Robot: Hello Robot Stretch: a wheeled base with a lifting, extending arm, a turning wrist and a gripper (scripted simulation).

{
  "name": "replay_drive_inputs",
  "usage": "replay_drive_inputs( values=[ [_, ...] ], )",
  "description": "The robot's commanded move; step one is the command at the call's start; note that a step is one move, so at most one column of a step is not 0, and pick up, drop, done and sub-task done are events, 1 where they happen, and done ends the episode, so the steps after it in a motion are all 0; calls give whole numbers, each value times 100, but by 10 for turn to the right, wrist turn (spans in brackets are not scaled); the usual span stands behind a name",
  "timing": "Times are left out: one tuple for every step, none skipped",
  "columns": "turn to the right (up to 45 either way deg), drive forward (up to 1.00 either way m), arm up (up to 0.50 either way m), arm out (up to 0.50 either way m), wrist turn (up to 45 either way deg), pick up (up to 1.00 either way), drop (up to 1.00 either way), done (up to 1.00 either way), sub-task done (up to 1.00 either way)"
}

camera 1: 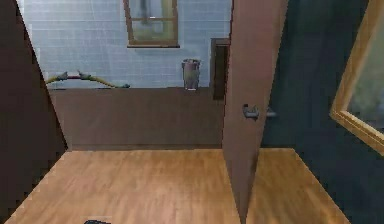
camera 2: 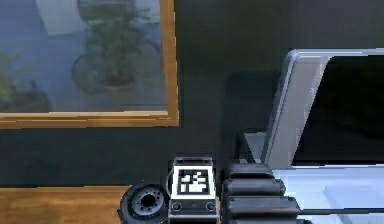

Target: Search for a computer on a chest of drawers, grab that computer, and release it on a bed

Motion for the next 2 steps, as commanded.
replay_drive_inputs(
  values=[
    [-150,0,0,0,0,0,0,0,0],
    [0,100,0,0,0,0,0,0,0]
  ],
)
